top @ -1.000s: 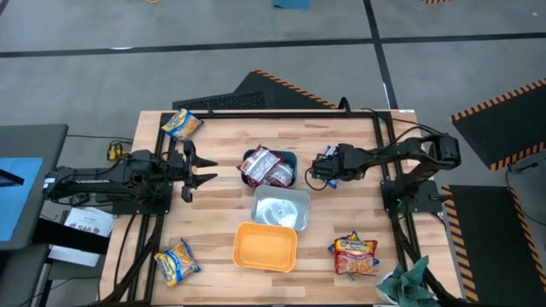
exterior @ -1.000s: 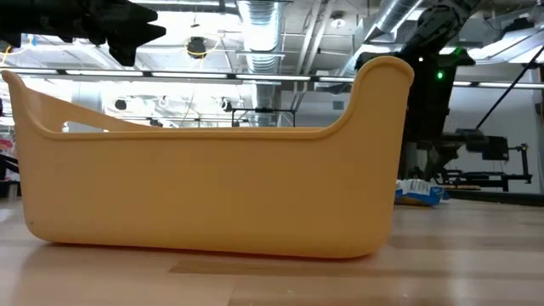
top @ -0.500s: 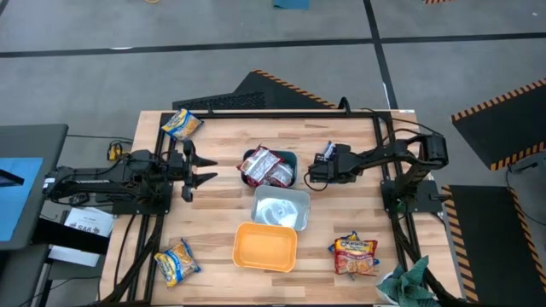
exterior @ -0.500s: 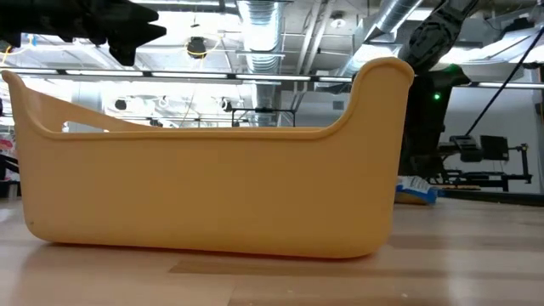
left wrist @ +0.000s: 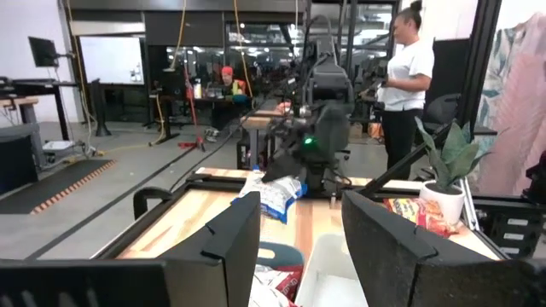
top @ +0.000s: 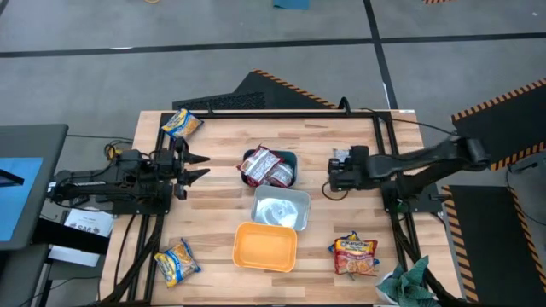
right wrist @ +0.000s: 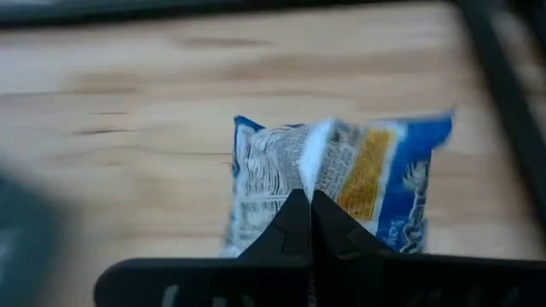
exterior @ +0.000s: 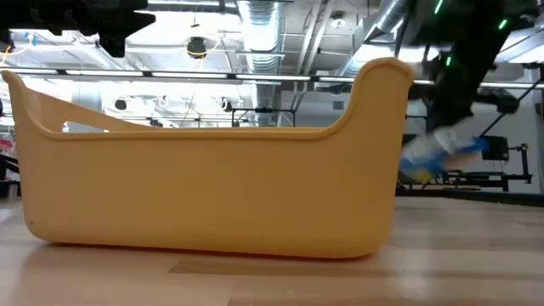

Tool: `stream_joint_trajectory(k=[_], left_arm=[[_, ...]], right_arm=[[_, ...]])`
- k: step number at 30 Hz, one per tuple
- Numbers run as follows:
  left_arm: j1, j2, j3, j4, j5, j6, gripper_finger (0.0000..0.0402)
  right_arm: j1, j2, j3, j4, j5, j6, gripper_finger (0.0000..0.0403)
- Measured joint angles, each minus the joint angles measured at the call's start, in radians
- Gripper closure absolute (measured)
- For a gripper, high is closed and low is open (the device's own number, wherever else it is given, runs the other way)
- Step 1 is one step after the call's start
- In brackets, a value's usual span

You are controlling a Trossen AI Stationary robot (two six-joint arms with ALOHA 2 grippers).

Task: Sort Maruchan noodles
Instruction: Put the top right blue noodle pack into the gray bin

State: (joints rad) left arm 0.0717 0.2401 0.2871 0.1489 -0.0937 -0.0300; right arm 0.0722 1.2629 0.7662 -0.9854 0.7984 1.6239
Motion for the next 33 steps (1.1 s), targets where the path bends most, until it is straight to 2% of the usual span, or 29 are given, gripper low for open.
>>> stream_joint_trajectory(k=[4,8,11,14,17,22,26,33], left_arm=[[0.0,-0.03,0.0,-0.018,0.0,-0.009,0.0248],[0.0,-0.042,0.0,-0.022,-0.001,-0.01,0.0248],[0.0,-0.042,0.0,-0.022,-0.001,-0.011,0.0248],[0.0,-0.041,0.0,-0.023,-0.02,-0.012,0.0248],[0.0,-0.042,0.0,-0.024,-0.027,-0.012,0.0248],[0.0,-0.042,0.0,-0.028,-0.027,-0.012,0.0248],[0.0,-0.041,0.0,-0.029,-0.027,-0.011,0.0248],[0.0,-0.039,0.0,-0.035,-0.027,-0.013,0.0248]], right_arm=[[0.107,-0.101,0.001,0.165,0.051,-0.155,0.0396],[0.193,-0.12,0.001,0.467,0.06,-0.409,0.0396],[0.238,-0.078,0.003,0.756,0.055,-0.625,0.0396],[0.261,-0.01,0.004,1.01,-0.009,-0.803,0.0396],[0.269,0.062,0.006,1.154,-0.087,-0.891,0.0396],[0.264,0.179,0.052,1.145,-0.196,-0.903,0.0396],[0.258,0.26,0.087,1.139,-0.302,-0.977,0.0396],[0.258,0.335,0.141,1.011,-0.329,-1.106,0.0387]])
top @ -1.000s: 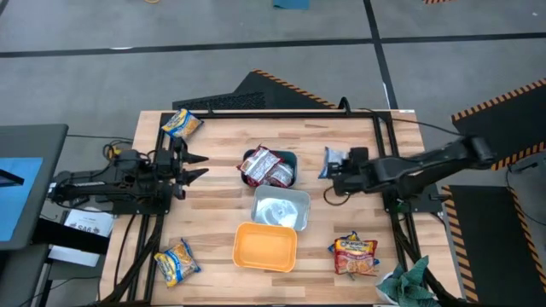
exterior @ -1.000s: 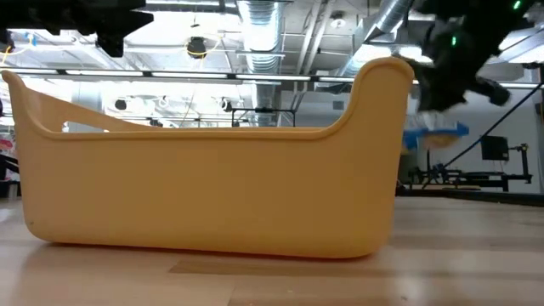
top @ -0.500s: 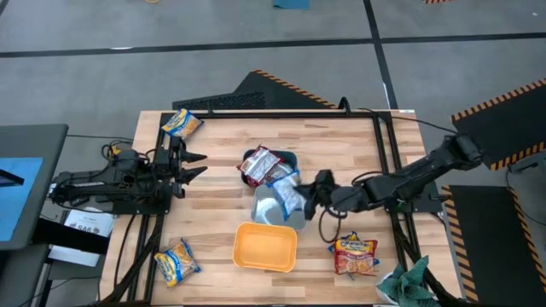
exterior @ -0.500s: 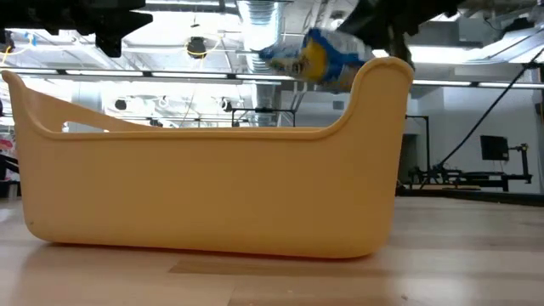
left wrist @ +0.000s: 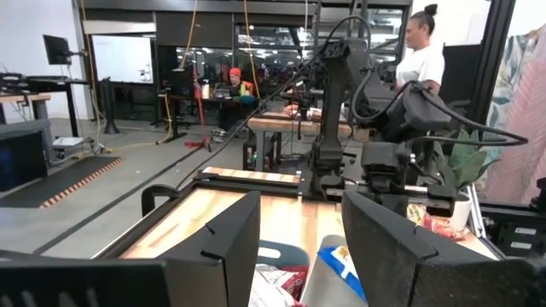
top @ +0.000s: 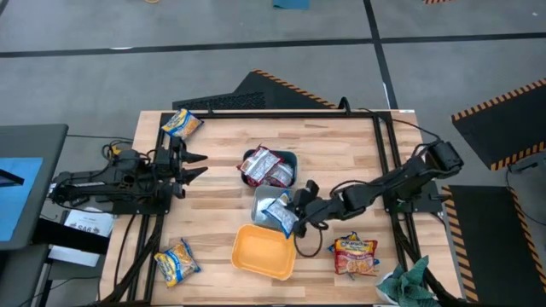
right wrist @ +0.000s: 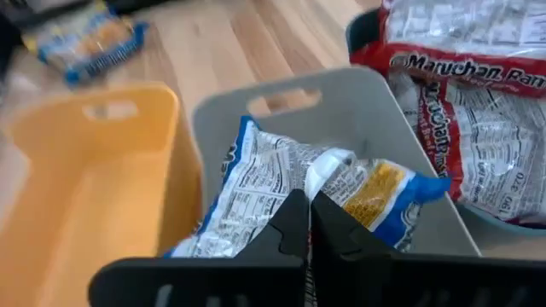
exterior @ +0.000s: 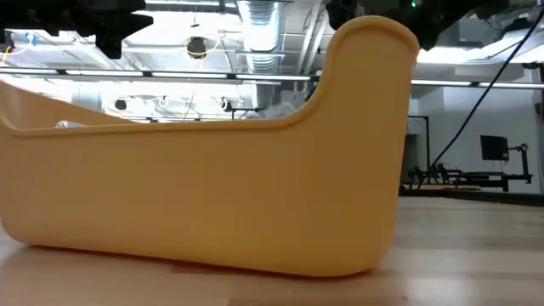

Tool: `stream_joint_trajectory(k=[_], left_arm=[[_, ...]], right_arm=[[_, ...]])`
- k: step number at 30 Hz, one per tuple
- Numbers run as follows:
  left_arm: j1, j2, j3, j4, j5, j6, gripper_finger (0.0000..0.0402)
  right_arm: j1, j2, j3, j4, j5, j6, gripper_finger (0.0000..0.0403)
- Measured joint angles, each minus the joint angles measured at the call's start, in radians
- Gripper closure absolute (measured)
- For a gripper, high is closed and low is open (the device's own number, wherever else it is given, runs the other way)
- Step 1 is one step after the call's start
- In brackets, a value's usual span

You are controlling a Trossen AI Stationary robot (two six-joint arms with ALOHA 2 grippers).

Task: Sort Maruchan noodles
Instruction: Put the top right blue noodle pack into the gray bin, then put the top blue noodle pack into the gray bin

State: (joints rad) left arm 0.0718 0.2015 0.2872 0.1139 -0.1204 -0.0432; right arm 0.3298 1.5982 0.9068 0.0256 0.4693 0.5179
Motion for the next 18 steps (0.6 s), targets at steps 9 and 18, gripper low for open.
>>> stream_joint_trajectory(k=[9,18], left_arm=[[0.0,0.001,0.0,0.014,0.0,-0.003,0.0248],[0.0,0.001,0.0,-0.003,0.0,0.006,0.0248]], right_arm=[[-0.019,-0.002,0.092,-0.218,-0.001,-0.049,0.0356],[-0.039,-0.002,0.136,-0.203,-0.001,-0.095,0.0271]])
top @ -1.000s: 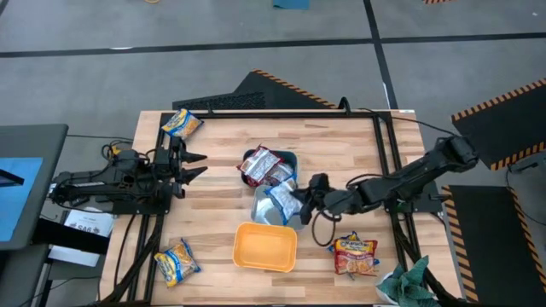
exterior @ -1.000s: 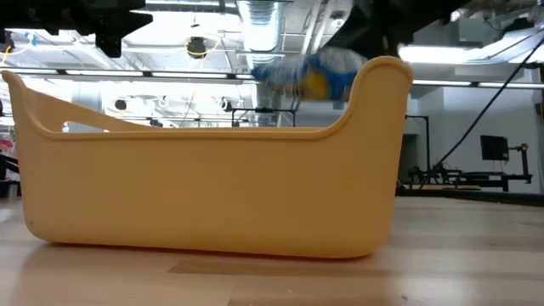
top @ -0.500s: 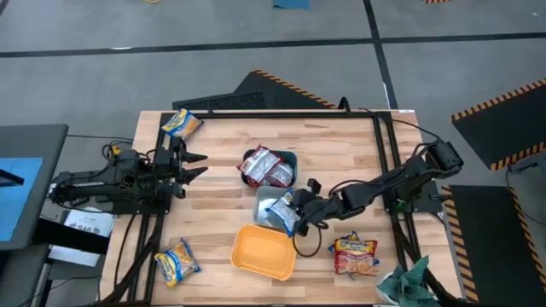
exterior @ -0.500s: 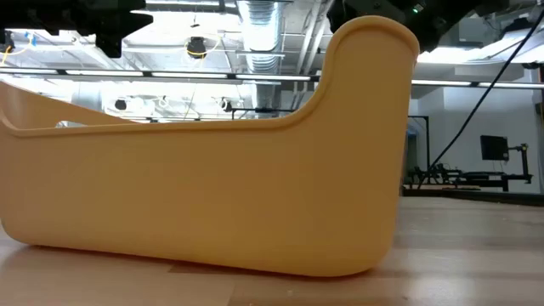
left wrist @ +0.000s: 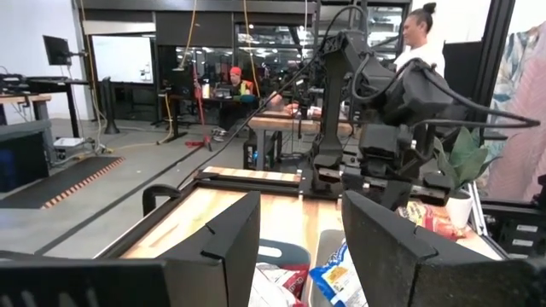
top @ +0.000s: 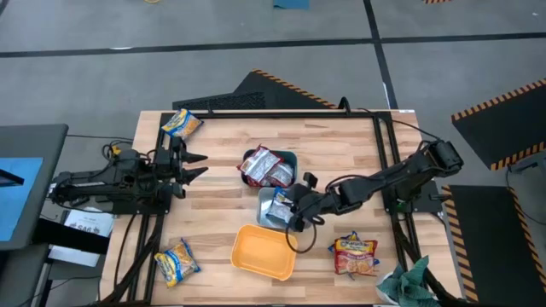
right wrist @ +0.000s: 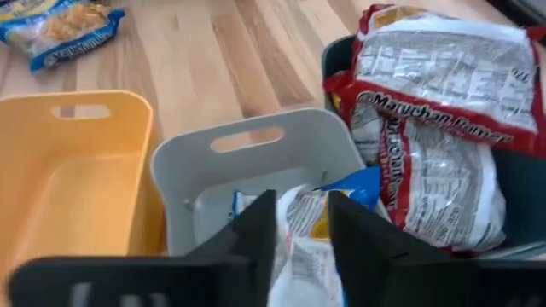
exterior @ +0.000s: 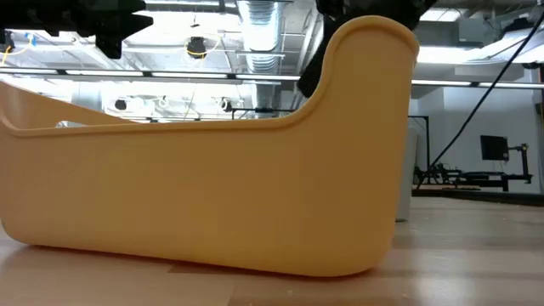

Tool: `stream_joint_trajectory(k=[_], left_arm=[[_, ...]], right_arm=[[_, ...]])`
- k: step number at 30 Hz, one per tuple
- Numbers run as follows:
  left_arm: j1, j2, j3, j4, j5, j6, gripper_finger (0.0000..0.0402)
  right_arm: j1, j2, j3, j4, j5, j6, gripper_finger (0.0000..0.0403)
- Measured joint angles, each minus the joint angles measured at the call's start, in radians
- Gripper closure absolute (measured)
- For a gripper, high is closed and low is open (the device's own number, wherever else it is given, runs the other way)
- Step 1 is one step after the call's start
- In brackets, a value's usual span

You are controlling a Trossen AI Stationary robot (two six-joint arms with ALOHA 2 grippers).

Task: Sort Maruchan noodles
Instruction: Put the top blue noodle pack into the gray bin

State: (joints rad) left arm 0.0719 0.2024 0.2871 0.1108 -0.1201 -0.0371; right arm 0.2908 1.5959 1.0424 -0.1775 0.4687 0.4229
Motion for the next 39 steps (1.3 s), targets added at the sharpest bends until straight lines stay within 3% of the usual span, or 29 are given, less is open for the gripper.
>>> stream_joint_trajectory(k=[5,9,19,26,31,36,39], left_arm=[[0.0,0.0,0.0,-0.006,0.0,0.005,0.0248],[0.0,0.0,0.0,-0.034,0.0,0.033,0.0248],[0.0,0.001,0.0,-0.08,-0.021,0.086,0.0248],[0.003,0.063,0.001,-0.04,-0.249,0.132,0.0248],[0.06,0.179,0.082,-0.089,-0.351,0.11,0.0248],[0.175,0.372,0.235,-0.373,-0.391,-0.013,0.0248],[0.247,0.493,0.239,-0.417,-0.451,-0.079,0.0248]], right_arm=[[-0.036,0.0,0.018,0.0,0.001,-0.12,0.0197],[-0.089,0.0,0.021,-0.007,0.003,-0.224,0.0163],[-0.213,-0.038,0.008,-0.234,0.003,-0.35,0.0162],[-0.277,-0.229,-0.09,-0.262,0.003,-0.341,0.0163],[-0.276,-0.428,-0.251,-0.093,0.006,-0.245,0.0163],[-0.292,-0.534,-0.436,0.321,0.017,-0.289,0.0163],[-0.334,-0.537,-0.483,0.501,0.037,-0.3,0.0163]])
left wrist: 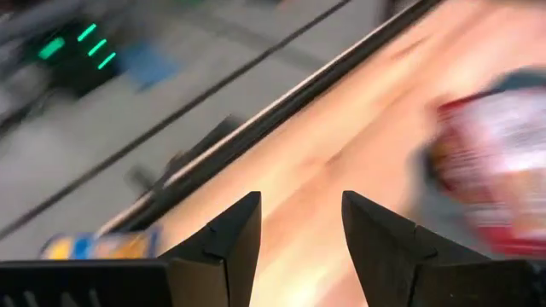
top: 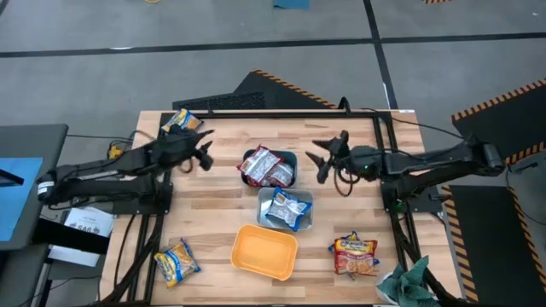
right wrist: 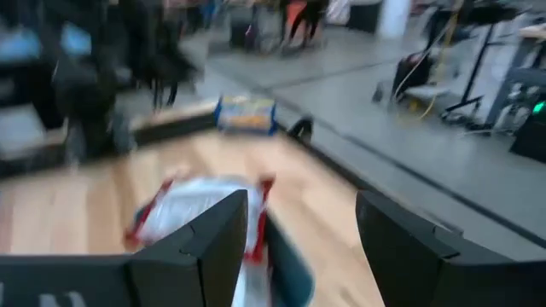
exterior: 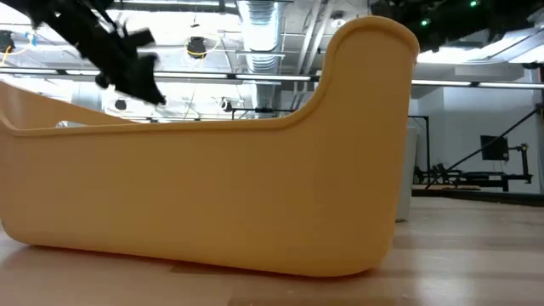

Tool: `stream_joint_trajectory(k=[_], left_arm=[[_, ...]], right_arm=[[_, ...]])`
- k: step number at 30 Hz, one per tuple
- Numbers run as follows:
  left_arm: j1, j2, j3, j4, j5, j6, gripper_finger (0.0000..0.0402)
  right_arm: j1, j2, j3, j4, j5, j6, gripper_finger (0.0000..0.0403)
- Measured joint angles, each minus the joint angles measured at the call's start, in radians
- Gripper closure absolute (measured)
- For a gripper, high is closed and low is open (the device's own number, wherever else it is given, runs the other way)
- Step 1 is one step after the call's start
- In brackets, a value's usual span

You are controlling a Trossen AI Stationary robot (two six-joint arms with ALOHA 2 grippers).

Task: Sort Maruchan noodles
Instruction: Put the top blue noodle pack into the gray bin

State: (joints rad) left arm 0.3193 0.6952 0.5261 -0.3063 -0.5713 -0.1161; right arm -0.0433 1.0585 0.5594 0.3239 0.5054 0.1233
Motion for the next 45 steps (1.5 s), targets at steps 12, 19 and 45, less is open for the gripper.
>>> stream_joint_trajectory(k=[12,19,45], left_arm=[[0.365,0.409,-0.007,-0.005,-0.066,-0.094,0.0248],[0.507,0.547,-0.007,0.141,0.065,-0.03,0.0248],[0.484,0.722,-0.006,0.369,-0.351,-0.283,0.0249]], right_arm=[[-0.103,0.063,-0.006,0.081,-0.011,0.066,0.0163],[-0.094,0.075,-0.004,0.096,-0.013,0.087,0.0163],[-0.094,0.075,-0.005,0.087,-0.037,0.086,0.0163]])
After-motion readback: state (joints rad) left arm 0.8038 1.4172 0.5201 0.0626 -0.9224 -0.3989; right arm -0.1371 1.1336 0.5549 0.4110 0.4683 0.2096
